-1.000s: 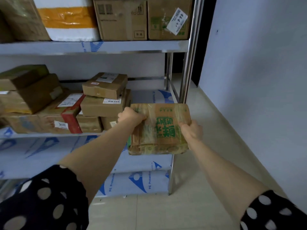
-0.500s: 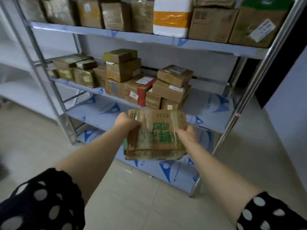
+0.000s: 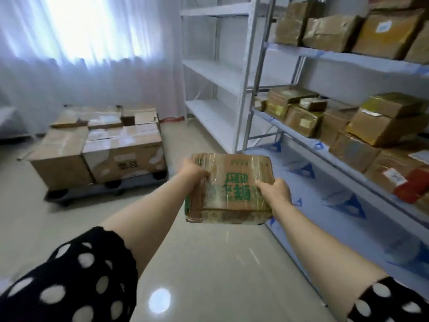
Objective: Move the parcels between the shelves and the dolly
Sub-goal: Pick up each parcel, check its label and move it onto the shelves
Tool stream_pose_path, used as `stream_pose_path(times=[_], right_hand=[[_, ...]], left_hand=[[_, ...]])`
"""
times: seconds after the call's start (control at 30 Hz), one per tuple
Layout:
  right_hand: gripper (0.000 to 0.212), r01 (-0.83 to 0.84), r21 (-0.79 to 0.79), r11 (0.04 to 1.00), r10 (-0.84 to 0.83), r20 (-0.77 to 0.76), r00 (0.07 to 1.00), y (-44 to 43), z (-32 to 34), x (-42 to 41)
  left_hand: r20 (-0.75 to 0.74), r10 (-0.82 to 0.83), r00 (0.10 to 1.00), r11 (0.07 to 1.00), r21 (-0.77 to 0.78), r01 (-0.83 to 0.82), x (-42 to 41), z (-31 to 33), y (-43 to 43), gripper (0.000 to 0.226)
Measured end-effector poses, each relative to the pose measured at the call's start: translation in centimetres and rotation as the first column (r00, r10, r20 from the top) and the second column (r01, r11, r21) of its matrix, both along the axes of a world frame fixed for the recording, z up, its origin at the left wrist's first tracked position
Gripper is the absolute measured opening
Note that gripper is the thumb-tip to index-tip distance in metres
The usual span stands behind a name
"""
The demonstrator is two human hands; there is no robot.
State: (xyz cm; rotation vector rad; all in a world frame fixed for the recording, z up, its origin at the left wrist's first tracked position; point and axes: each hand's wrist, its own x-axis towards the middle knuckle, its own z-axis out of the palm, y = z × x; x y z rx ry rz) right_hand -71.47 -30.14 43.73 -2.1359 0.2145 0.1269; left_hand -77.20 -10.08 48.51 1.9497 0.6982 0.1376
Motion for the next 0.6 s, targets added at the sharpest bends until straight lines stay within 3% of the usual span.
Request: stream_pose_path(times=[0.33, 0.6], right_hand=[[0.06, -0.338, 0.023, 0.941, 0.339, -0.071, 0.938, 28.1, -2.3, 3.3], [0.04, -0.482, 0.031, 0.876, 0.482, -0.131, 0.867, 45.1, -4.6, 10.2]], left_hand=[[-0.096, 0.356, 0.93, 0.934, 0.02, -0.356, -1.9, -2.1, 26.6, 0.041], [-0.117, 0.525, 0.843, 0.848, -0.008, -0.53, 2.5, -5.4, 41.6, 0.036]])
